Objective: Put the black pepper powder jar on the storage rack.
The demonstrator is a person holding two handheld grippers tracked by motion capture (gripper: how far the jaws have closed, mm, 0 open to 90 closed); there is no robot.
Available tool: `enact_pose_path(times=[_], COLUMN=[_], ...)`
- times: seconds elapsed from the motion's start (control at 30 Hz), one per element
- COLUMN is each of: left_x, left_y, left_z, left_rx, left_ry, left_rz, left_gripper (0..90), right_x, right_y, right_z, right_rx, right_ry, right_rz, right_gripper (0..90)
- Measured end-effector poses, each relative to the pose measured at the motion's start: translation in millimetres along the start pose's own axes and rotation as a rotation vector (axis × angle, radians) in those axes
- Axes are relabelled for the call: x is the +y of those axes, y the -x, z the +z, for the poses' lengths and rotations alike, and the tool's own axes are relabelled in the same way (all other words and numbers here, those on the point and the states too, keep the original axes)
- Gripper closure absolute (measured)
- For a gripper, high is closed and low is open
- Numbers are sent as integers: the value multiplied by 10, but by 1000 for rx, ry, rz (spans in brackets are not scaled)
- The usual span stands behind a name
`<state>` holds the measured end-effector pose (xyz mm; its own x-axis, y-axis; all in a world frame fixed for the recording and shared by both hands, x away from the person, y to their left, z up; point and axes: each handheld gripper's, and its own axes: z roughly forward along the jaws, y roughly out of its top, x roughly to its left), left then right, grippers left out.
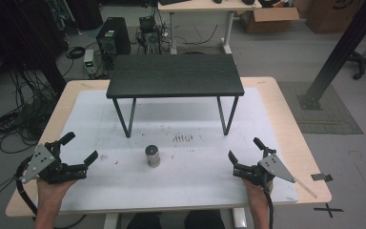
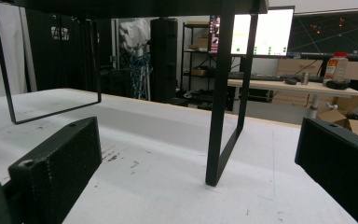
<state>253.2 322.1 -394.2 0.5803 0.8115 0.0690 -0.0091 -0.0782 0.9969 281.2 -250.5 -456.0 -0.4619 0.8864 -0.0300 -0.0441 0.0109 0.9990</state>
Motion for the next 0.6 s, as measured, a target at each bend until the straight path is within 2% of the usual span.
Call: enact_pose_path(times=[0.17, 0.5, 0.6], left_x=[39, 39, 19], left_y=[15, 114, 151], left_z=[11, 128, 174], left_rx=[-83, -231, -245], left_ry=[1, -57, -76], left_rz=[-21, -22, -14], left_gripper=[3, 4, 5], right_x=[0, 0, 0], right_y=[0, 0, 0], right_z=[0, 1, 2], right_rx=[0, 1, 3], right_ry=[0, 0, -1], right_rz=[0, -1, -1], right_gripper=[1, 1, 1])
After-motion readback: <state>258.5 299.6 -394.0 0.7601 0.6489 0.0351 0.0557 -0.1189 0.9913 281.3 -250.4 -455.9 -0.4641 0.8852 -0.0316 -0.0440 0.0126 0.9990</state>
